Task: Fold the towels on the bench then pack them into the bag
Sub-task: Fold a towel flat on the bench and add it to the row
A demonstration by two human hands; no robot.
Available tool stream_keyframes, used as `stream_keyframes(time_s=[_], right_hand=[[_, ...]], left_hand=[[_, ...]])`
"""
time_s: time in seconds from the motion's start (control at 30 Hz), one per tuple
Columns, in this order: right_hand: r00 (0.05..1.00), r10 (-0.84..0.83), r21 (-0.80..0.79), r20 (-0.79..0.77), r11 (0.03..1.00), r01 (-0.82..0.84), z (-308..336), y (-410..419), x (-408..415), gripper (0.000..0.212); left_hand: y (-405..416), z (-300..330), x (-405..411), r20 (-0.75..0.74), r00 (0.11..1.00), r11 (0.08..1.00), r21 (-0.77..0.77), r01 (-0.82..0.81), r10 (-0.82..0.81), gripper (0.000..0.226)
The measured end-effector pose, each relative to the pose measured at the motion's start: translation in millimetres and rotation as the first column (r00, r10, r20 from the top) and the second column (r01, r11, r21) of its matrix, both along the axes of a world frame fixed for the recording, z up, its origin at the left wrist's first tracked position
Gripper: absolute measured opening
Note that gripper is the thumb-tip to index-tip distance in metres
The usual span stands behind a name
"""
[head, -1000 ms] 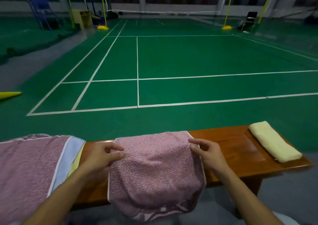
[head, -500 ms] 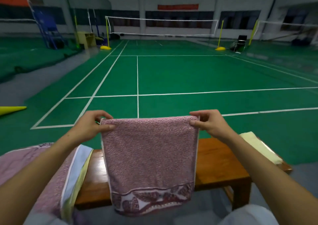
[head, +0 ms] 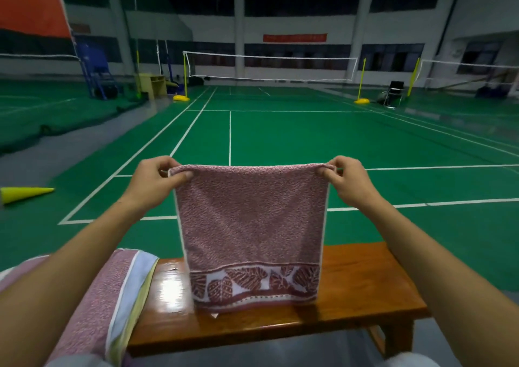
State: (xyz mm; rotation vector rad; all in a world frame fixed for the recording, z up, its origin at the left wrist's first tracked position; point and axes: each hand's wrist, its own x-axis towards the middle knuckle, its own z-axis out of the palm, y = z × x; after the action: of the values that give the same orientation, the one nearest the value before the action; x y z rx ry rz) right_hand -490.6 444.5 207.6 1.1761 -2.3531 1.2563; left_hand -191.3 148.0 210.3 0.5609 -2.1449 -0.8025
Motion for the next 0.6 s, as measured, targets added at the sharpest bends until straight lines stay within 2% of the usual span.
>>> stream_keyframes(time_s=[0.1,0.27,0.37,0.47,0.6], right_hand=[[0.996,0.031,-0.070,0.083,0.997,-0.025,-6,11,16,0.025],[0.981,0.113,-0.157,0.159,0.984,-0.088,-9,37,46,0.042],[0.968,0.188,-0.215,0.168,0.965,-0.150,-4,52,62,0.041],[0.967,0.210,-0.252,0.143,0.953,-0.170,2,58,65,0.039],[0.984,0.146,-0.254,0.098,0.960,-0.118,-3,47,53,0.040]], left_hand=[[8,-8,11,-0.052,0.999,0.999,0.042,0.016,-0.014,0.022],[20,-11,40,-0.126,0.990,0.998,-0.045,0.053,-0.058,0.025],[26,-7,57,-0.147,0.985,0.991,-0.108,0.076,-0.091,0.015],[34,-1,64,-0.181,0.979,0.990,-0.126,0.068,-0.091,0.028],[35,1,51,-0.195,0.977,0.995,-0.077,0.067,-0.081,0.031]])
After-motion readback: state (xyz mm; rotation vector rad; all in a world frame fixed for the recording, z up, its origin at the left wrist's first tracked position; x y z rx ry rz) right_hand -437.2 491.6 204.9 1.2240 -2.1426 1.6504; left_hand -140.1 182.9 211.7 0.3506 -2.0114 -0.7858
